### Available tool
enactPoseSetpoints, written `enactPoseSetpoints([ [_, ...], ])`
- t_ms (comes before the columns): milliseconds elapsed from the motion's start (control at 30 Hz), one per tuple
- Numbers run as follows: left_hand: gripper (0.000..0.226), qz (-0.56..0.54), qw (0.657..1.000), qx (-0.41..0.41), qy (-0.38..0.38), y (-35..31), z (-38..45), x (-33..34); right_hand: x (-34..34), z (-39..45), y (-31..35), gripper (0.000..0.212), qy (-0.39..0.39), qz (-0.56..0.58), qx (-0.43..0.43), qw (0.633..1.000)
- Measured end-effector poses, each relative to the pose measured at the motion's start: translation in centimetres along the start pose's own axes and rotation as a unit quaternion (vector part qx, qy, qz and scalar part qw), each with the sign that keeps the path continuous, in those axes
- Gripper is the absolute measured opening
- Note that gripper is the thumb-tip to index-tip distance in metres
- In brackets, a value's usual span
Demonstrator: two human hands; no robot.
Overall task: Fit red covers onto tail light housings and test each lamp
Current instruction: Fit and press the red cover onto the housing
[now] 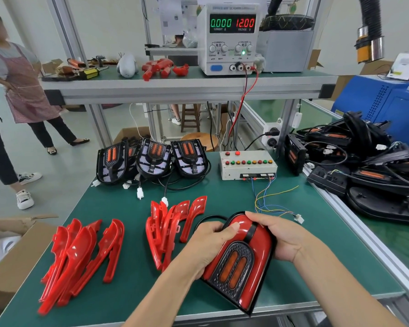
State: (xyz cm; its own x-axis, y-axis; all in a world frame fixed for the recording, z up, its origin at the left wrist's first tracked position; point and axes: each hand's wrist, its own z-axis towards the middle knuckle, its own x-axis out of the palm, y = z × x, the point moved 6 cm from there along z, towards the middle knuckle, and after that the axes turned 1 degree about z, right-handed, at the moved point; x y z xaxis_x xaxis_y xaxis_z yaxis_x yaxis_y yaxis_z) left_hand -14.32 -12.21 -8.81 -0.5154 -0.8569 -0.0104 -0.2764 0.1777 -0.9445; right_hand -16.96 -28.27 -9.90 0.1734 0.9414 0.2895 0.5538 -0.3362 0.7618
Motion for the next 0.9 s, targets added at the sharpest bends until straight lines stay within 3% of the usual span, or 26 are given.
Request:
enactPoseSetpoints([
  [267, 0.038, 0.001, 1.000, 0.004, -0.002, 0.1, 0.1, -0.2, 0.1, 0.2, 0.2, 0.029, -0.001, -0.012, -0.016, 1.000],
  [400, 0.049, 0.083, 0.996, 0.015, 0.029, 0.0, -0.3, -0.7, -0.3, 0.2, 0.4, 0.033, -0.005, -0.011, -0.032, 0.999],
  [600, 0.032, 0.164, 0.984, 0.048, 0.045, 0.7, -2.4, -2.0, -1.9, 0.1, 0.7, 0.048, -0.059, -0.010, -0.036, 0.998],
  [700, 0.036, 0.099, 0.993, 0.001, 0.057, 1.5, -3.2, -1.9, -2.5, 0.1, 1.0, 0.046, -0.076, -0.002, -0.042, 0.996],
  [900, 0.030, 0.022, 0.997, -0.013, 0.067, 2.5, -4.5, -1.3, -2.7, -0.3, 1.4, 0.028, -0.083, 0.011, -0.058, 0.995],
])
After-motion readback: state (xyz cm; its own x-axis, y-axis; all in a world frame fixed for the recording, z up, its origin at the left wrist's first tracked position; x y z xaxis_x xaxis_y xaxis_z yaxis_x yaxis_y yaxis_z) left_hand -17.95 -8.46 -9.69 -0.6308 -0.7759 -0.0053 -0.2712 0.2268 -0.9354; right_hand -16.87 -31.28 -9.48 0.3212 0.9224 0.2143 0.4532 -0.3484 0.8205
